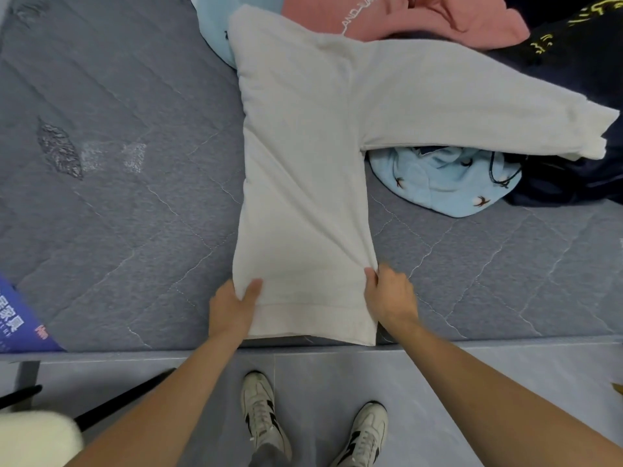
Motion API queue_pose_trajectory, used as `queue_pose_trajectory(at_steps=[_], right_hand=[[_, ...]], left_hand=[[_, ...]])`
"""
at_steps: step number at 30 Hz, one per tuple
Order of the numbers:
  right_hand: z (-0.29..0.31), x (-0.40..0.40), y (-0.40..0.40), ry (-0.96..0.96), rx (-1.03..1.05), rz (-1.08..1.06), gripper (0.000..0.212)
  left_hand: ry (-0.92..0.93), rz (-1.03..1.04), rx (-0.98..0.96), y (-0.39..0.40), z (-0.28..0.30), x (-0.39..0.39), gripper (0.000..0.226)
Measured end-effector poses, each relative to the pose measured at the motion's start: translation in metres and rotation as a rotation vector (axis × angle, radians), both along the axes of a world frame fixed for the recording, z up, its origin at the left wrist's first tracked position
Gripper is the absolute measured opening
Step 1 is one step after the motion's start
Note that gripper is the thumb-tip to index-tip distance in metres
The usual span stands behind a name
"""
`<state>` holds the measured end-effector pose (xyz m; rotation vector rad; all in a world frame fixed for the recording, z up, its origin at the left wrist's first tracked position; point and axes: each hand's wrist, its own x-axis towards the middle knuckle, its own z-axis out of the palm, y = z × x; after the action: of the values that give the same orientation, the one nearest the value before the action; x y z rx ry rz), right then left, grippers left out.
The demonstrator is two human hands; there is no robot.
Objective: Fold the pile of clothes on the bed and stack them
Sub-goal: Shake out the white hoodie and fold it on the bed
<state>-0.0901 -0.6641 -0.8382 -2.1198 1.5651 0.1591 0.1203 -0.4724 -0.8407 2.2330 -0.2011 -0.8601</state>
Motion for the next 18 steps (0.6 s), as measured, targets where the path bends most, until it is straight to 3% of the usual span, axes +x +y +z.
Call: queue_pose_trajectory(at_steps=[3, 7, 10, 14, 18], right_hand=[[0.001, 0.003, -0.004, 0.064, -0.033, 0.040, 0.026], [0.017, 0.010, -0.015, 0.002, -0.017, -0.043, 0.023], [0.034, 0.018, -0.032, -0.138, -0.074, -0.051, 0.022], [0.058, 0.028, -0.078, -0.257, -0.309, 0.035, 0.018], [0.078, 0.023, -0.159, -0.340, -0.425, 0.037, 0.029]], left_hand=[[-0.065, -0.119, 0.187, -0.006, 0.001, 0.004, 0.039], [-0.391, -0.239, 0.297, -0.010, 0.016, 0.005, 0.053], [-0.553, -0.347, 0.223, -0.027, 0.035, 0.007, 0.065], [-0.553, -0.557, 0.025, -0.090, 0.064, 0.003, 0.068], [-0.555, -0.682, -0.134, -0.187, 0.084, -0.019, 0.069]])
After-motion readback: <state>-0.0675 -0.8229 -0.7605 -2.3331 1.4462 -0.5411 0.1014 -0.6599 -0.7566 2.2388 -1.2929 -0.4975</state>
